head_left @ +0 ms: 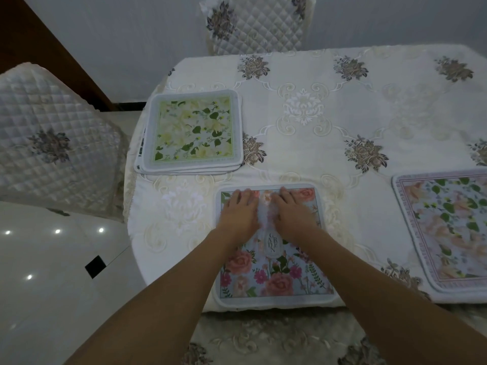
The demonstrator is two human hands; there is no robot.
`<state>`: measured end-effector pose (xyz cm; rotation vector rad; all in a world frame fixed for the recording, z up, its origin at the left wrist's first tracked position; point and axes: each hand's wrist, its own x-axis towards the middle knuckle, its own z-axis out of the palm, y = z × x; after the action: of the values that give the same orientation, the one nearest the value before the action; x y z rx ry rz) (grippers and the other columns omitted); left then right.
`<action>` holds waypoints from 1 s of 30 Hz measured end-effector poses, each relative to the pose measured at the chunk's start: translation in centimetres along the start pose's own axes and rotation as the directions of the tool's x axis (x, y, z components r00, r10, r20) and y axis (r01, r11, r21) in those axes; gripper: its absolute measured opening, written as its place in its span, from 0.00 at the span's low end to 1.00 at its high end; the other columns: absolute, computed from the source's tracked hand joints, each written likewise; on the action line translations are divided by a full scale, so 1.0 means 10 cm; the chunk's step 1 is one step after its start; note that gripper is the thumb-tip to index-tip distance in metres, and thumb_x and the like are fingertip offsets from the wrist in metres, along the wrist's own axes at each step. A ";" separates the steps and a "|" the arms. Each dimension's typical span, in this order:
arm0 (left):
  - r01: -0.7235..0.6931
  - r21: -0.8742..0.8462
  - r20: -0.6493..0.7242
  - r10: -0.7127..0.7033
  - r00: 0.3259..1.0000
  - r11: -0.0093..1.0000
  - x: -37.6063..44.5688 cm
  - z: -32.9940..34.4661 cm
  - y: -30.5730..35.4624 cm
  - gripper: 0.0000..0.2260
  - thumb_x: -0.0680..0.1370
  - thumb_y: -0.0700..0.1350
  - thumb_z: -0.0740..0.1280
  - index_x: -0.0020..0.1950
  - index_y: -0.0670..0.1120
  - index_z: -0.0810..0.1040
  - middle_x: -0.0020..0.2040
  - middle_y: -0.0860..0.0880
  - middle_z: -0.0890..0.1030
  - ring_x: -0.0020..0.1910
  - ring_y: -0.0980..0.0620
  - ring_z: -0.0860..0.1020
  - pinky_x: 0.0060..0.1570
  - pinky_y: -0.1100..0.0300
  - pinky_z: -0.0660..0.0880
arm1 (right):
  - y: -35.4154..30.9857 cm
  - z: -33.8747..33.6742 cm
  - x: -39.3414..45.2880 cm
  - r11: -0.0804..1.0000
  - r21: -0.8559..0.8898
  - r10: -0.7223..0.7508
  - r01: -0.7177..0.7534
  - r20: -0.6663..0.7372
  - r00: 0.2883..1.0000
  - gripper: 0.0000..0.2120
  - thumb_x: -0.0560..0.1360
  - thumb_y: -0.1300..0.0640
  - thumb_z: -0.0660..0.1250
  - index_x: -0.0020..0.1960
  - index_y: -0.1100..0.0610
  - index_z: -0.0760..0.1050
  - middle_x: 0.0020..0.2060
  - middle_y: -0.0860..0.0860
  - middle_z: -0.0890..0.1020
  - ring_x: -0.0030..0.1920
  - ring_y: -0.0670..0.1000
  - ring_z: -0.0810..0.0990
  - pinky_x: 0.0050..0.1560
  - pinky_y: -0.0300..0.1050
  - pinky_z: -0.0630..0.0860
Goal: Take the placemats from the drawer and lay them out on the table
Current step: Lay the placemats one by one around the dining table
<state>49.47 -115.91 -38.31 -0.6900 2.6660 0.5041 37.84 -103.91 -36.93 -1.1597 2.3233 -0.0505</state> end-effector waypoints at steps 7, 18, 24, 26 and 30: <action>-0.118 -0.084 -0.001 0.119 0.993 0.989 0.10 0.03 0.11 0.26 0.82 0.47 0.55 0.79 0.44 0.53 0.79 0.44 0.54 0.78 0.45 0.51 0.75 0.46 0.53 | -0.11 0.01 0.06 0.998 0.038 -0.045 0.043 0.057 0.997 0.31 0.81 0.55 0.58 0.79 0.52 0.48 0.79 0.48 0.46 0.78 0.53 0.44 0.72 0.61 0.61; 0.125 -0.345 -0.149 -0.186 0.971 0.930 -0.35 -0.21 0.06 0.22 0.83 0.57 0.50 0.73 0.50 0.68 0.72 0.46 0.70 0.70 0.45 0.67 0.69 0.47 0.65 | -0.20 -0.11 -0.22 0.971 0.234 -0.047 0.050 -0.017 0.999 0.27 0.79 0.52 0.56 0.77 0.54 0.58 0.75 0.53 0.62 0.74 0.56 0.62 0.70 0.58 0.64; 0.257 -0.221 -0.273 -0.313 0.910 0.941 -0.79 -0.55 0.00 0.27 0.82 0.61 0.48 0.77 0.50 0.61 0.79 0.43 0.57 0.77 0.44 0.54 0.75 0.43 0.51 | -0.39 -0.36 -0.47 0.965 0.233 -0.095 0.117 -0.104 0.990 0.28 0.80 0.49 0.58 0.78 0.54 0.55 0.77 0.54 0.58 0.76 0.55 0.55 0.75 0.54 0.56; 0.290 -0.179 -0.312 -0.334 0.890 0.940 -1.00 -0.67 -0.03 0.28 0.82 0.62 0.46 0.78 0.50 0.58 0.79 0.44 0.55 0.78 0.45 0.52 0.75 0.43 0.48 | -0.49 -0.47 -0.56 0.966 0.193 -0.146 0.173 -0.147 0.978 0.28 0.81 0.48 0.57 0.78 0.55 0.55 0.77 0.54 0.58 0.76 0.55 0.54 0.75 0.53 0.54; 0.378 -0.125 -0.376 -0.396 0.838 0.917 -1.49 -0.87 -0.12 0.29 0.81 0.63 0.45 0.79 0.52 0.55 0.80 0.46 0.52 0.78 0.46 0.49 0.76 0.43 0.45 | -0.74 -0.71 -0.74 0.963 0.051 -0.248 0.265 -0.222 0.943 0.29 0.81 0.45 0.56 0.78 0.56 0.55 0.77 0.55 0.58 0.76 0.55 0.55 0.75 0.52 0.53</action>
<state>60.32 -114.64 -24.94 -1.4458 2.7571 0.3393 43.41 -104.40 -25.63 -1.4722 2.3100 -0.3777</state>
